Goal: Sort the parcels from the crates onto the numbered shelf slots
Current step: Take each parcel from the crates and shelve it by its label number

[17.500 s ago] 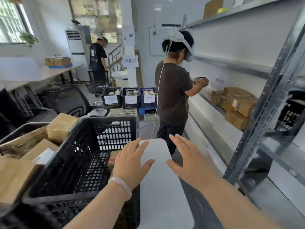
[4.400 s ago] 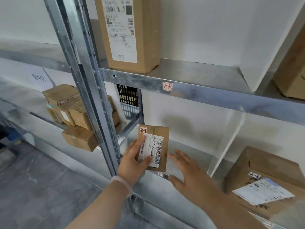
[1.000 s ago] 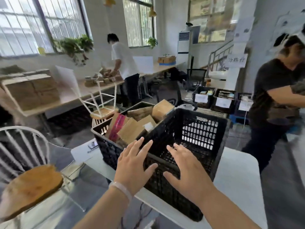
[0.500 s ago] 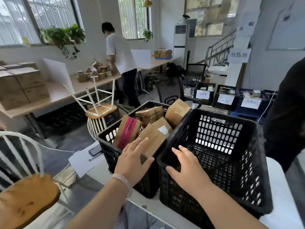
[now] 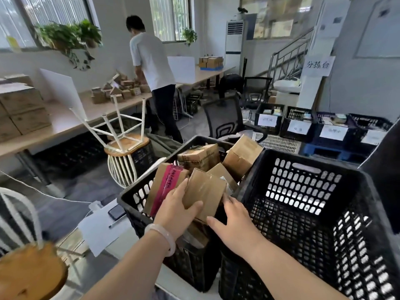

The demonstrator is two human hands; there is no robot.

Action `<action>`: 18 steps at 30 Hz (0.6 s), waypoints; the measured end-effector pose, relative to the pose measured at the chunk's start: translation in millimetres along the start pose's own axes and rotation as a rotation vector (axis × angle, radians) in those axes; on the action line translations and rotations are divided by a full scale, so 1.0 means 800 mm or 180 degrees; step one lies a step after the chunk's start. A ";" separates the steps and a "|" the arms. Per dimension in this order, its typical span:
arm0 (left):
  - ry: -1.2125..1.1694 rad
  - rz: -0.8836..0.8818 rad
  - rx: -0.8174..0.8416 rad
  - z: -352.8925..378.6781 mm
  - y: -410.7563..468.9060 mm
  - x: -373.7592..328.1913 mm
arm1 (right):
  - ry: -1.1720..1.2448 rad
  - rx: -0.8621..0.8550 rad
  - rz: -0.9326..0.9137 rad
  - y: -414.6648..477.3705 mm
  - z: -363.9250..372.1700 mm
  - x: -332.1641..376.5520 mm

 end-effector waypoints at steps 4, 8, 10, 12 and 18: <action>-0.0799 0.0173 -0.0286 -0.032 0.025 -0.022 | 0.0861 -0.0376 -0.0258 0.022 -0.018 0.031; -0.0850 0.0637 -0.0439 -0.052 0.044 -0.050 | 0.2082 -0.1021 -0.0334 0.042 -0.040 0.057; -0.0583 0.0977 -0.0442 -0.057 0.053 -0.055 | 0.2422 -0.1242 -0.0339 0.050 -0.048 0.066; -0.0381 0.1292 -0.0422 -0.061 0.066 -0.051 | 0.2439 -0.1310 -0.0273 0.059 -0.053 0.073; -0.1552 0.1145 0.0302 -0.059 0.096 -0.037 | 0.1841 -0.1687 -0.0123 0.077 -0.049 0.075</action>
Point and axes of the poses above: each hand's wrist, its own y-axis towards the middle knuckle, its own z-axis out of the palm, x = y × z, the point moved 1 cm from there along y, towards the middle knuckle, and after that the axes turned 2 degrees about x, right-handed, at the moved point
